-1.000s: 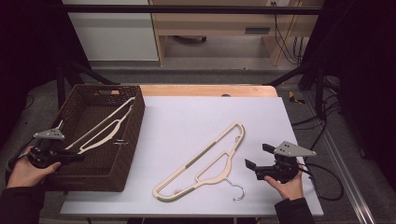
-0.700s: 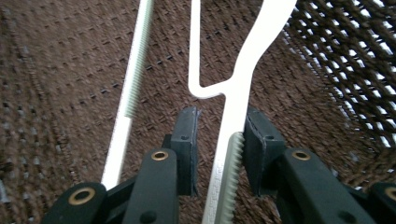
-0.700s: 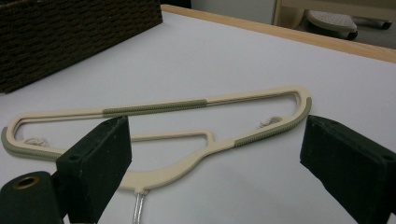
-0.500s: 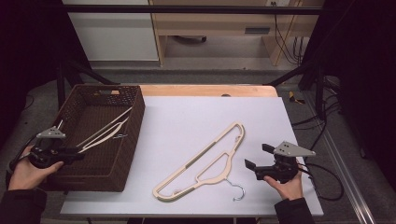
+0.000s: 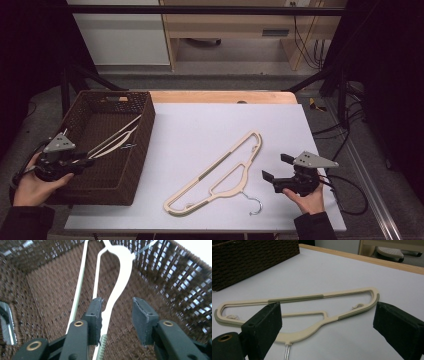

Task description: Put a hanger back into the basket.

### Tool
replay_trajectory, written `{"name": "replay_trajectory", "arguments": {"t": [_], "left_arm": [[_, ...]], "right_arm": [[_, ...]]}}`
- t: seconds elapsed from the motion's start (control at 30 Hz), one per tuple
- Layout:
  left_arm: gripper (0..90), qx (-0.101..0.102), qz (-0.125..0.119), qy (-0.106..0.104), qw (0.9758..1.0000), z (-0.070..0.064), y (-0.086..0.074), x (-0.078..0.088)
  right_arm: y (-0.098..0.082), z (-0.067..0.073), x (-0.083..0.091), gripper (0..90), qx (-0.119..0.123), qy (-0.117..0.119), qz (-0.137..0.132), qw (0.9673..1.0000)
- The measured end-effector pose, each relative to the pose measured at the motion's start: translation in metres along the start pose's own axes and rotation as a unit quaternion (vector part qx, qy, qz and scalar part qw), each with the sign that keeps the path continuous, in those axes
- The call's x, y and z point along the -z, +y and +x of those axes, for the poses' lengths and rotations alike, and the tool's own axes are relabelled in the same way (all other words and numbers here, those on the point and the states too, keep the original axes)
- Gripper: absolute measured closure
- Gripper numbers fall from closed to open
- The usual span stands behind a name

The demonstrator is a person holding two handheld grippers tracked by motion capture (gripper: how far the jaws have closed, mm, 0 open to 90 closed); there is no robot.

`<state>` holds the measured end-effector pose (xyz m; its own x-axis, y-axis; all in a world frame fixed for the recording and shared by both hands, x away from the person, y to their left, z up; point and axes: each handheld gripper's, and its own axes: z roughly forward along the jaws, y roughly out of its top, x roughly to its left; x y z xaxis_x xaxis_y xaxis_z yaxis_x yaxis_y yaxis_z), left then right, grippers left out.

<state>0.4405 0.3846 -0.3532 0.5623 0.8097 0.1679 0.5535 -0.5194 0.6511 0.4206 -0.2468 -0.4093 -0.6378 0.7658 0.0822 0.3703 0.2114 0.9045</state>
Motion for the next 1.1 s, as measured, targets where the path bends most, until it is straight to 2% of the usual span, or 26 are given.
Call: {"name": "replay_trajectory", "arguments": {"t": [0.1, 0.13, 0.17, 0.2, 0.3, 0.4, 0.6, 0.63, 0.67, 0.7, 0.73, 0.77, 0.8, 0.83, 0.87, 0.9, 0.93, 0.97, 1.0, 1.03, 1.1], "left_arm": [[64.1, -0.001, 0.025, 0.000, 0.9997, -0.003, -0.003, -0.011], [67.8, 0.000, 0.031, 0.010, 0.9995, -0.003, -0.004, -0.015], [67.8, 0.002, 0.038, 0.020, 0.9991, -0.003, -0.004, -0.018], [76.7, 0.005, 0.049, 0.028, 0.9984, -0.002, -0.005, -0.020], [77.3, 0.013, 0.057, 0.017, 0.9981, 0.002, -0.006, -0.023], [77.7, 0.012, 0.051, 0.019, 0.9985, 0.002, -0.007, -0.021], [78.8, 0.029, 0.025, 0.027, 0.9989, 0.008, -0.007, -0.015], [79.0, 0.034, 0.014, 0.023, 0.9991, 0.008, -0.006, -0.013], [89.6, 0.044, -0.005, 0.043, 0.9981, 0.008, -0.004, -0.011], [89.9, 0.051, -0.009, 0.045, 0.9977, 0.007, -0.002, -0.011], [89.9, 0.051, -0.001, 0.040, 0.9979, 0.006, 0.000, -0.014], [89.9, 0.045, 0.016, 0.045, 0.9979, 0.003, 0.001, -0.020], [89.5, 0.032, 0.041, 0.039, 0.9979, -0.003, 0.000, -0.030], [88.1, 0.032, 0.041, 0.039, 0.9979, -0.003, 0.000, -0.030], [84.6, 0.031, 0.026, 0.043, 0.9983, -0.004, 0.000, -0.027], [81.0, 0.031, 0.026, 0.043, 0.9983, -0.004, 0.000, -0.027], [81.0, 0.034, 0.009, 0.033, 0.9988, -0.003, -0.001, -0.024], [77.4, 0.031, 0.003, 0.024, 0.9992, -0.002, -0.001, -0.021], [70.4, 0.028, -0.008, 0.029, 0.9991, -0.005, -0.002, -0.015], [65.1, 0.028, -0.008, 0.029, 0.9991, -0.005, -0.002, -0.015], [61.6, 0.028, -0.033, 0.024, 0.9988, -0.009, -0.002, -0.010]], "right_arm": [[0.000, 0.000, 0.000, 8.8, 0.000, 0.000, 0.000, 1.0000], [0.000, 0.000, -0.001, 8.8, 0.000, -0.001, 0.000, 1.0000], [0.000, 0.000, -0.001, 8.8, 0.000, -0.001, 0.000, 1.0000], [0.000, 0.001, -0.001, 8.9, 0.001, 0.000, 0.000, 1.0000], [0.000, 0.001, -0.001, 8.9, -0.001, 0.000, 0.001, 1.0000], [0.000, 0.000, -0.001, 9.0, 0.001, 0.000, 0.000, 1.0000], [0.000, 0.001, 0.000, 9.0, 0.000, 0.000, 0.000, 1.0000], [0.000, 0.001, 0.000, 9.0, 0.000, 0.000, -0.001, 1.0000], [0.000, 0.000, 0.000, 9.0, 0.001, -0.001, -0.001, 1.0000], [0.000, 0.000, 0.000, 9.1, 0.002, -0.001, -0.001, 1.0000], [0.000, 0.000, 0.000, 9.1, 0.001, 0.000, -0.002, 1.0000], [0.000, 0.000, 0.000, 9.1, 0.002, 0.000, -0.001, 1.0000], [0.000, 0.001, 0.000, 9.1, 0.002, 0.001, -0.001, 1.0000], [0.000, 0.001, 0.000, 9.1, 0.002, 0.001, -0.001, 1.0000], [0.000, 0.001, 0.001, 9.1, 0.003, 0.000, -0.002, 1.0000], [0.000, 0.001, 0.001, 9.1, 0.003, 0.000, -0.002, 1.0000], [0.000, 0.001, 0.001, 9.1, 0.003, 0.000, -0.003, 1.0000], [0.000, 0.001, 0.001, 9.1, 0.002, 0.000, -0.001, 1.0000], [0.000, 0.001, 0.000, 9.1, 0.003, 0.000, -0.001, 1.0000], [0.000, 0.001, 0.000, 9.1, 0.003, 0.000, -0.001, 1.0000], [0.000, 0.001, 0.001, 9.0, 0.001, 0.001, -0.002, 1.0000]]}}
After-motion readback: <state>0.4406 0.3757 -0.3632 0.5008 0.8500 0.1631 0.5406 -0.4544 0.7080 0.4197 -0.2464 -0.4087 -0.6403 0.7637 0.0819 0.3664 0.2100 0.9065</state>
